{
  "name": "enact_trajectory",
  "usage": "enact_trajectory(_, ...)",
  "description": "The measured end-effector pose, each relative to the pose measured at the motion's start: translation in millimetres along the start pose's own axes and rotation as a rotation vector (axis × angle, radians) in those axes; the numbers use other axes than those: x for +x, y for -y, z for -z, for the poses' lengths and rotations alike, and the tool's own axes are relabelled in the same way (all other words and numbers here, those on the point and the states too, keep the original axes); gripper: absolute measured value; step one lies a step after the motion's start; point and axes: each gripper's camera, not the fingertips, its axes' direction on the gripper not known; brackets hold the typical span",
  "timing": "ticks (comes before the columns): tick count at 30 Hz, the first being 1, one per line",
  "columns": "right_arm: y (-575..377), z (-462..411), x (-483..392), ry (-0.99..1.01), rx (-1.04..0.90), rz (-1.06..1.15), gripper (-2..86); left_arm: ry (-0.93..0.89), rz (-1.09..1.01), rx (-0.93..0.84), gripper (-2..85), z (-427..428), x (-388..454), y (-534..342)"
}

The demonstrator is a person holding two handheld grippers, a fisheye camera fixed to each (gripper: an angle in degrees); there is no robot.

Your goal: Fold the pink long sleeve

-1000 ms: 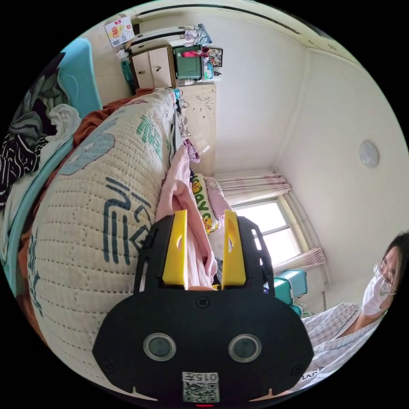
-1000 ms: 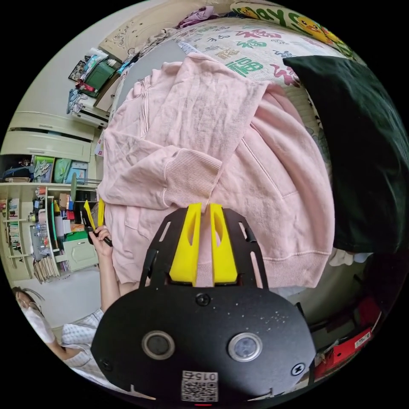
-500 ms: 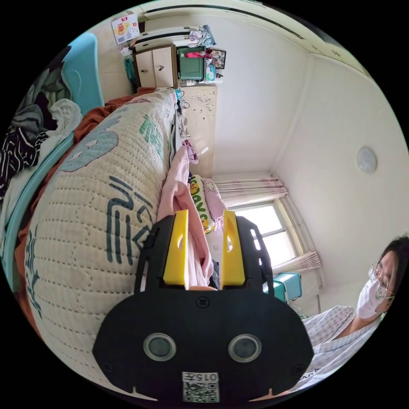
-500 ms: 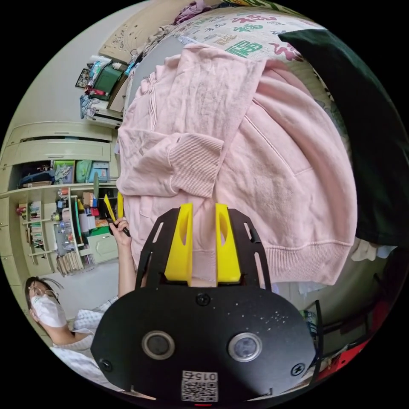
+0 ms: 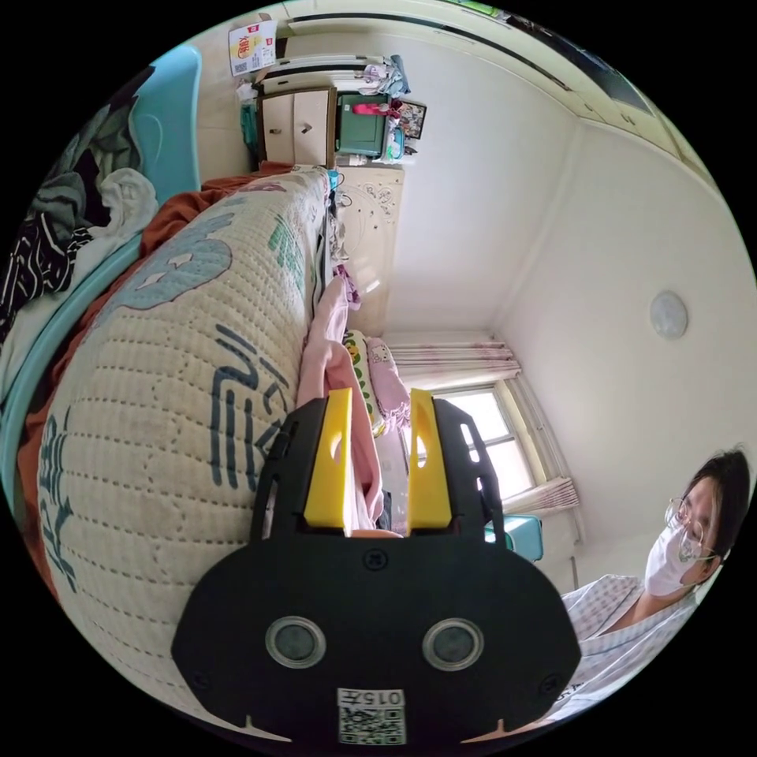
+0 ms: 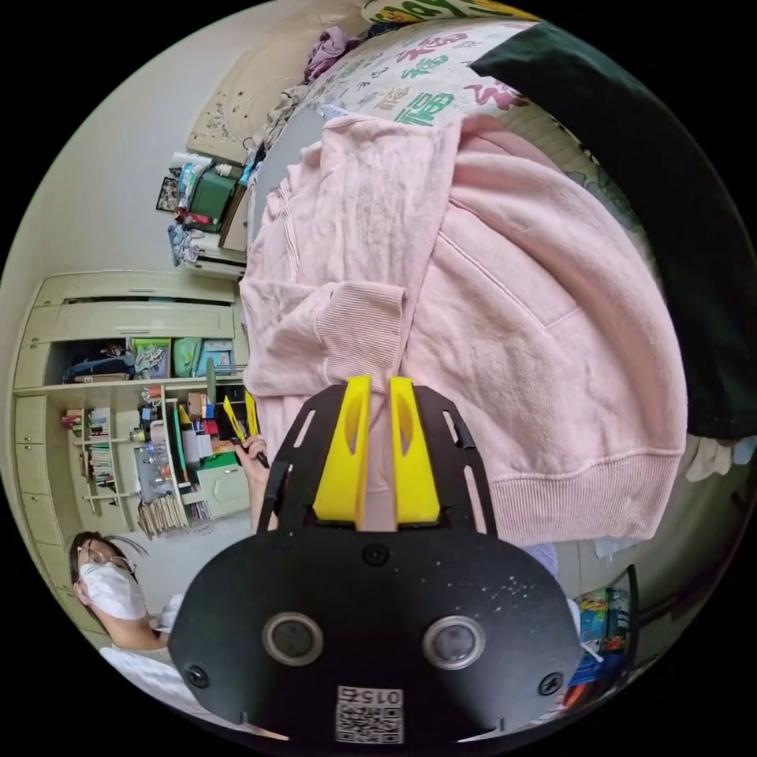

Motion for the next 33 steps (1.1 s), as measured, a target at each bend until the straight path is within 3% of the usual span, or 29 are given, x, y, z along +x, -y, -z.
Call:
enact_trajectory(10, -37.3, 5.4, 27.8, 0.002, -0.042, 0.054, 0.1, 0.026, 0.008, -0.004, 10.7, -6.7, 19.4, 5.4)
enact_trajectory(20, -52.7, -61.2, 35.3, -0.26, -0.164, 0.223, 0.4, 0.186, -0.042, -0.035, 11.3, -22.4, 69.6, 15.7)
enact_trajectory(25, -14.0, -54.9, 8.9, -0.45, -0.058, 0.348, 1.6, 0.255, -0.055, -0.044, 11.7, -34.2, 97.0, 20.1)
enact_trajectory(28, 36.4, -76.2, -26.6, -0.407, -0.024, 0.443, 3.2, 0.279, -0.058, -0.077, 12.1, -47.0, 115.0, 28.4)
enact_trajectory(33, 138.1, -190.7, -122.6, -0.099, -0.071, 0.673, 9.1, 0.291, -0.037, -0.105, 12.1, -61.9, 140.0, 43.9)
